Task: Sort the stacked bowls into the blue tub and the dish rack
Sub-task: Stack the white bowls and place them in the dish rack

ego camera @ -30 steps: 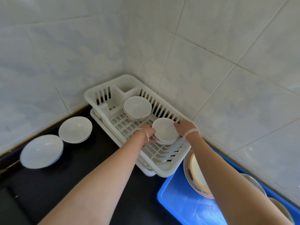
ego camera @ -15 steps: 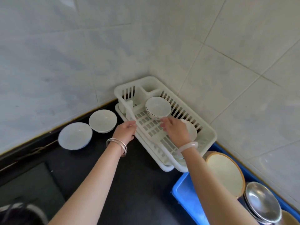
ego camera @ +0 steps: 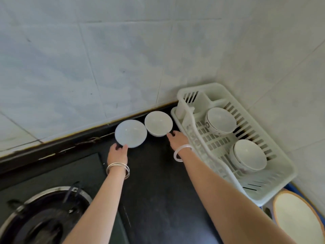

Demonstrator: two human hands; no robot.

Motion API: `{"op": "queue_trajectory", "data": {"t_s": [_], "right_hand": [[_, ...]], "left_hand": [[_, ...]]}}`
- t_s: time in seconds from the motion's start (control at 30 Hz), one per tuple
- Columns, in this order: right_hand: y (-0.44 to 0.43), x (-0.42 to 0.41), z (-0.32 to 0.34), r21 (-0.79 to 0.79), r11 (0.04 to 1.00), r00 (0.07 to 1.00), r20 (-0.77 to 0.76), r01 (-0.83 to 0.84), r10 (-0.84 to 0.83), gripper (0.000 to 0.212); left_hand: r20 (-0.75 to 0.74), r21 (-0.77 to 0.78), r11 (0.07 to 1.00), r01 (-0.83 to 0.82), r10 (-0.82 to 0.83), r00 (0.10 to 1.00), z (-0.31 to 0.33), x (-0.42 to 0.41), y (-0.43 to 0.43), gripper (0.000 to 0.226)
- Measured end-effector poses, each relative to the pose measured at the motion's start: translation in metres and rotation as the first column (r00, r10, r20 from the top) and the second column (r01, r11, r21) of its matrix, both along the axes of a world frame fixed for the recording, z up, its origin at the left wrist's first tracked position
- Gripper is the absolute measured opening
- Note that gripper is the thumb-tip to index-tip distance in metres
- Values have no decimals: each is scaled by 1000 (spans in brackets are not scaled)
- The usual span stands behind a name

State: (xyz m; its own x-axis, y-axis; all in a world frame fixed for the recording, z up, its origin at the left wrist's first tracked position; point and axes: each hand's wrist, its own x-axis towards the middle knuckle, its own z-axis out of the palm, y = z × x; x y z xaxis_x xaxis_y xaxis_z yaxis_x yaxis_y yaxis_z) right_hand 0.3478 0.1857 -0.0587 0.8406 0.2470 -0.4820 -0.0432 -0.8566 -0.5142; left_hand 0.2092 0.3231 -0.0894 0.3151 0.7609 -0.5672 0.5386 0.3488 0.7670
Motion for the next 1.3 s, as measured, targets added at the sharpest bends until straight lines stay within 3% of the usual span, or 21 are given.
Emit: {"op": "queue_trajectory", "data": {"t_s": [0.1, 0.23, 0.33, 0.43, 0.57, 0.7, 0.77, 0.87, 0.97, 1.1, 1.23, 1.3], "right_hand": [[12, 15, -18, 103, 988, 993, -56, 112, -106, 47], [26, 28, -31, 293, 877, 911, -281, 380, -300, 26], [28, 29, -28, 342, 819, 877, -316, 462, -362, 9], [25, 27, -17, 405, 751, 849, -338, 521, -407, 12], [20, 28, 7, 479, 723, 867, -287, 498, -407, 28], [27, 22, 33, 465, 796, 922, -201, 387, -331, 22], [33, 15, 40, 441, 843, 952, -151, 307, -267, 9], [45, 2, 43, 388, 897, 978, -95, 210, -188, 19], [59, -10, 39, 316, 938, 990, -44, 143, -137, 11], [69, -20, 32, 228, 969, 995, 1, 94, -97, 11], [73, -24, 26, 180, 981, 997, 14, 78, -82, 6], [74, -24, 25, 154, 986, 998, 18, 57, -60, 7]], "left_hand": [[136, -98, 990, -97, 110, 985, -2, 7, 11, 43], [279, -212, 969, -123, 181, 943, -5, 10, 17, 44], [328, -262, 957, -125, 210, 921, -6, 9, 17, 45], [351, -296, 946, -135, 239, 905, -6, 8, 17, 45], [374, -320, 939, -128, 249, 893, -9, 6, 18, 46], [373, -335, 935, -114, 242, 896, -11, 4, 18, 46], [366, -360, 927, -107, 246, 897, -9, 3, 19, 44], [335, -427, 896, -123, 284, 898, -4, 3, 24, 37], [317, -476, 863, -168, 347, 883, -1, 4, 28, 29], [299, -463, 869, -177, 341, 891, -1, 4, 32, 40], [278, -480, 861, -168, 331, 901, 4, 5, 35, 16], [274, -487, 856, -173, 338, 901, 6, 7, 36, 20]]}}
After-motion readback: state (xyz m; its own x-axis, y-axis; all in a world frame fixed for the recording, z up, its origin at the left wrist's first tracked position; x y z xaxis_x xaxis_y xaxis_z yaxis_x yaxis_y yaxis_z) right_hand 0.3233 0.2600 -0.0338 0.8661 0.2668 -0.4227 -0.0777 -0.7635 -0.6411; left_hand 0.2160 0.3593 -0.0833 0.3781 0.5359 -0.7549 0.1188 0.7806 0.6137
